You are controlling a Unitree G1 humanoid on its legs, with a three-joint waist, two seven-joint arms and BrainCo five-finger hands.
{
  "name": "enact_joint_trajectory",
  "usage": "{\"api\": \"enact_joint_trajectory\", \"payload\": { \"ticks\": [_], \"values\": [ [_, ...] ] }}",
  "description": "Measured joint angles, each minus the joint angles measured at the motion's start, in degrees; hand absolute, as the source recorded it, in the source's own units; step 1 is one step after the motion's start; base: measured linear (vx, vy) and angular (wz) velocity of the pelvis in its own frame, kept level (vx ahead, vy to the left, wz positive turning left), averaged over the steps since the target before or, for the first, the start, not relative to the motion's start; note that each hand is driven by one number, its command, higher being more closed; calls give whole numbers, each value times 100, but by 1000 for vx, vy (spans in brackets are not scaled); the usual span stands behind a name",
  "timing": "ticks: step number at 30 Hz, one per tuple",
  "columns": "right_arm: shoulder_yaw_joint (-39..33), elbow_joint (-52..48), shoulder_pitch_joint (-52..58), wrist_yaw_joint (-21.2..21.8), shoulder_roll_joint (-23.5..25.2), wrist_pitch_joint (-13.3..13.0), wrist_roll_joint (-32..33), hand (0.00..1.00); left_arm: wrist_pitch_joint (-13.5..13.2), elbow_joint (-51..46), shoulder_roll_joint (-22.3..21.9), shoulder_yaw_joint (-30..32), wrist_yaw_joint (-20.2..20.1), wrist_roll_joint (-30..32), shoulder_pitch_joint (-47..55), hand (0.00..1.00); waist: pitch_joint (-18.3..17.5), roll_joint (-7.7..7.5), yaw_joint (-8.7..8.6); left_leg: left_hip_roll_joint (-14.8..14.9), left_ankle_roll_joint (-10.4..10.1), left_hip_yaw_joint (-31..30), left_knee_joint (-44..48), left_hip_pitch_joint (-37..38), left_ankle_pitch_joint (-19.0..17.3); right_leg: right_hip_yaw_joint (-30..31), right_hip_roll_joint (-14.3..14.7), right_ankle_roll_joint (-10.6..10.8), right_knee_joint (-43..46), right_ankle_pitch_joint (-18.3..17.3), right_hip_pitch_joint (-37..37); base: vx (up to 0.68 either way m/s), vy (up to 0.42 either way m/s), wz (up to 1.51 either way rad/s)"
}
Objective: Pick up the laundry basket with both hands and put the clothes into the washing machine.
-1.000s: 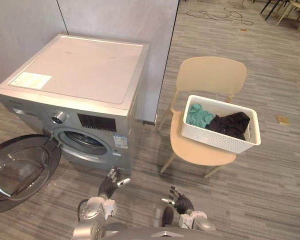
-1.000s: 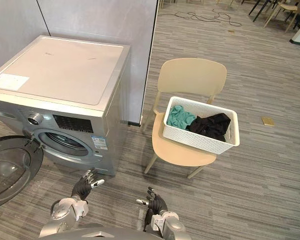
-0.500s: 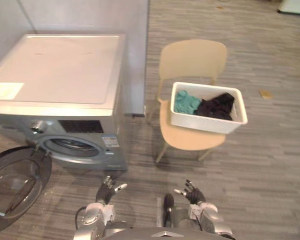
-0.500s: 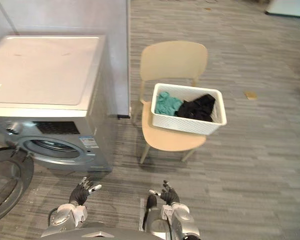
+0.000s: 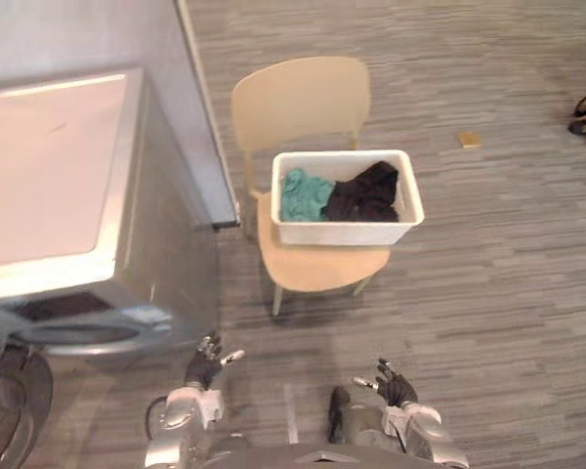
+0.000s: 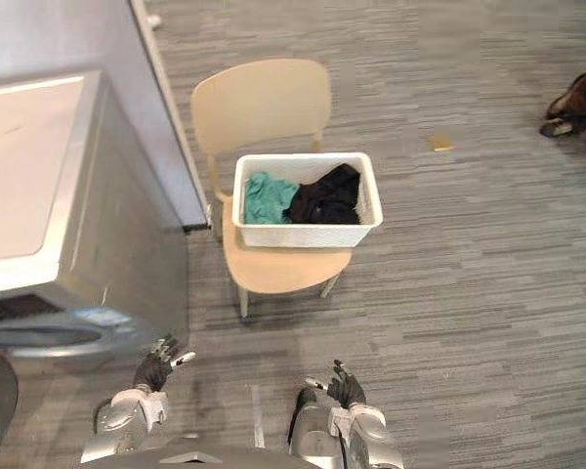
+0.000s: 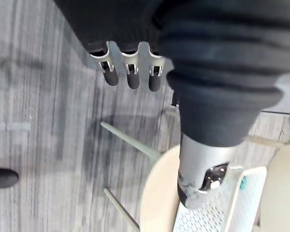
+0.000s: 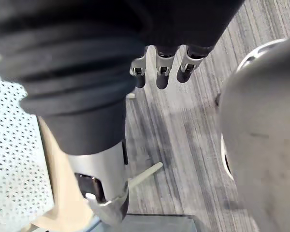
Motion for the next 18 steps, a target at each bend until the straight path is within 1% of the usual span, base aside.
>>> {"api": "enact_joint_trajectory", "payload": {
  "ticks": [1, 2, 3, 4, 5, 6, 7, 8, 9, 10, 11, 12, 13, 14, 16, 17, 18],
  "values": [
    [131, -13, 68, 25, -15, -2, 1, 0, 0, 2, 1, -11, -1, -1, 7, 0, -50, -92, 11, 99, 185, 34, 761, -234, 135, -7, 70, -15, -246, -4, 252, 204, -245, -12],
    [204, -34, 96, 39, -23, -3, 4, 0, 1, 2, 9, -12, -10, -5, 10, 0, -71, -152, 50, 146, 371, 22, 1271, -440, 262, 37, 83, -60, -372, -8, 368, 164, -213, -44],
    [316, -89, 114, 75, -34, -5, 8, 0, 2, 0, 24, -23, -47, -4, 17, 0, -17, -310, 168, 160, 558, -199, 2323, -945, 339, 254, 50, -117, -572, -39, 576, 104, -135, -50],
    [353, -106, 103, 81, -54, -4, 15, 0, 3, -1, 10, -37, -84, -5, 18, 0, 15, -319, 214, 93, 530, -401, 2708, -1151, 73, 361, 47, -159, -612, -66, 646, 116, -102, -71],
    [342, -108, 42, 81, -97, 7, 35, 0, 5, -5, 5, -70, -154, -6, 43, 0, 46, -288, 285, -109, 513, -744, 3196, -1575, -360, 543, 46, -210, -658, -105, 724, 111, -27, -75],
    [345, -113, -78, 82, -99, 11, 45, 0, 5, -17, 18, -71, -166, -8, 71, 0, 107, -281, 369, -296, 530, -808, 3290, -1887, -611, 747, 44, -212, -735, -127, 849, 112, 5, -78],
    [346, -120, -112, 82, -86, 11, 45, 0, 5, -23, 28, -64, -170, -11, 84, 0, 131, -279, 427, -363, 534, -785, 3211, -2026, -696, 839, 44, -204, -756, -165, 891, 92, 99, -81],
    [360, -222, -145, 81, -65, 13, 58, 0, 5, -26, 24, -38, -212, -21, 91, 0, 159, -236, 537, -503, 542, -777, 2675, -2256, -719, 974, 76, -96, -737, -325, 925, 33, 176, -75],
    [396, -343, -201, 78, -86, 14, 80, 0, 6, -32, -16, -33, -234, -24, 126, 0, 190, -24, 569, -534, 658, -836, 1690, -2275, -482, 1101, 256, -43, -646, -392, 892, 19, 215, -89],
    [388, -327, -280, 65, -23, 49, 106, 0, 25, 7, 20, 4, -237, -26, 132, 0, 260, -81, 665, -548, 690, -750, 1673, -2107, -542, 1263, 245, -14, -582, -444, 900, 24, 168, -79],
    [516, -585, -360, 66, 232, 86, 124, 0, 44, -87, 98, 108, -230, -26, 206, 0, 199, -389, 734, -883, 611, -647, 1228, -1957, -517, 1421, 4, 135, -775, -306, 823, 72, 131, -69],
    [525, -703, -421, 66, 280, 96, 156, 0, 44, -153, 86, 174, -230, -27, 202, 0, 201, -443, 781, -945, 630, -672, 1196, -1985, -505, 1492, -14, 148, -870, -228, 790, 78, 110, -48],
    [525, -793, -488, 63, 314, 97, 214, 0, 45, -213, 77, 228, -230, -27, 208, 0, 209, -447, 810, -971, 713, -685, 1208, -2028, -476, 1544, -16, 176, -967, -138, 786, 84, 141, -33],
    [514, -939, -563, 52, 353, 98, 258, 0, 49, -239, 54, 242, -230, -28, 210, 0, 207, -443, 838, -983, 840, -637, 1217, -2074, -444, 1565, -34, 195, -1115, -6, 800, 85, 142, -22],
    [498, -1321, -701, 34, 373, 103, 283, 0, 67, -242, 63, 246, -227, -29, 207, 0, 183, -378, 822, -1012, 935, -620, 1175, -2039, -403, 1560, -43, 193, -1338, 350, 860, 78, 117, -19],
    [500, -1526, -751, 20, 395, 101, 289, 0, 66, -243, 86, 246, -227, -35, 201, 0, 179, -371, 838, -1021, 976, -615, 1143, -1968, -402, 1554, -42, 188, -1420, 472, 905, 100, 95, -30],
    [502, -1783, -746, 3, 408, 96, 312, 0, 66, -255, 85, 251, -224, -67, 203, 0, 172, -356, 811, -1002, 1006, -604, 1101, -1882, -410, 1534, -23, 183, -1458, 629, 978, 91, 84, -35]
  ]
}}
